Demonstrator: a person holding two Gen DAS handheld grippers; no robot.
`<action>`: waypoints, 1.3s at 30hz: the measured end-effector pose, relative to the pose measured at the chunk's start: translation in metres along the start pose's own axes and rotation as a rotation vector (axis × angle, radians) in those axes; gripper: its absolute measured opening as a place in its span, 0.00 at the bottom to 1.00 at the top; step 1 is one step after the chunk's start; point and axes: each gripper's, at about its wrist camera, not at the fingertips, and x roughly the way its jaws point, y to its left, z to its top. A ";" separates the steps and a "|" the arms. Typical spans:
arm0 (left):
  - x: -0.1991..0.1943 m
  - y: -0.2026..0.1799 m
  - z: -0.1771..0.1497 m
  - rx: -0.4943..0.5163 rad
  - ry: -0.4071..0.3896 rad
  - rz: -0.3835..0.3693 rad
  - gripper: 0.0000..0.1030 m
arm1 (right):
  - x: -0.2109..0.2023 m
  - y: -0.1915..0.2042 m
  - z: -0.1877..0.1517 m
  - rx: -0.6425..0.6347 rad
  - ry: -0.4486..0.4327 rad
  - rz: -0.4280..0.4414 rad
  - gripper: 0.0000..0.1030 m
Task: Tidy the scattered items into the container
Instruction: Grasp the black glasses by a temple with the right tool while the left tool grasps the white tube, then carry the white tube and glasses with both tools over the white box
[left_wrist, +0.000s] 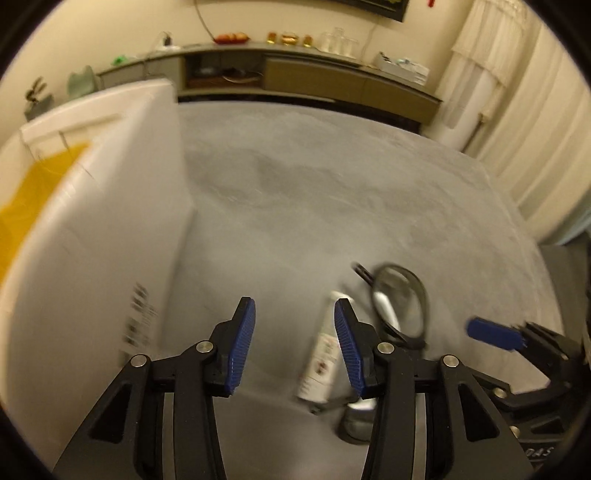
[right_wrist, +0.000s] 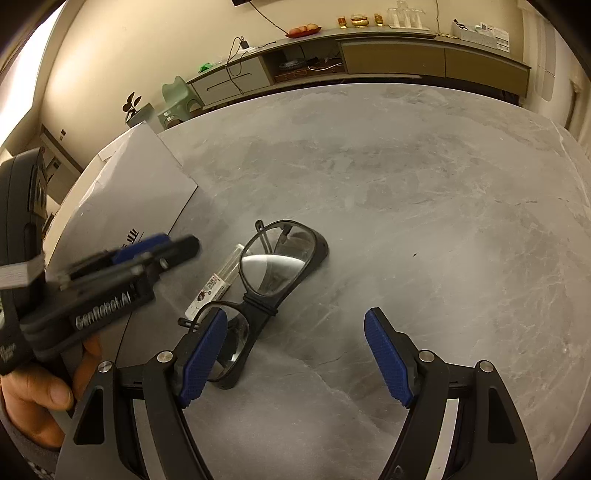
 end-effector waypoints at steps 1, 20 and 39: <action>0.004 -0.006 -0.003 0.025 0.003 -0.002 0.46 | 0.001 0.001 0.000 -0.004 0.000 0.000 0.75; 0.008 -0.023 -0.021 0.127 0.026 0.087 0.46 | 0.013 -0.012 0.004 0.064 -0.010 -0.032 0.75; -0.028 0.012 -0.031 0.007 -0.018 0.056 0.19 | 0.019 0.024 0.014 0.020 0.013 -0.027 0.28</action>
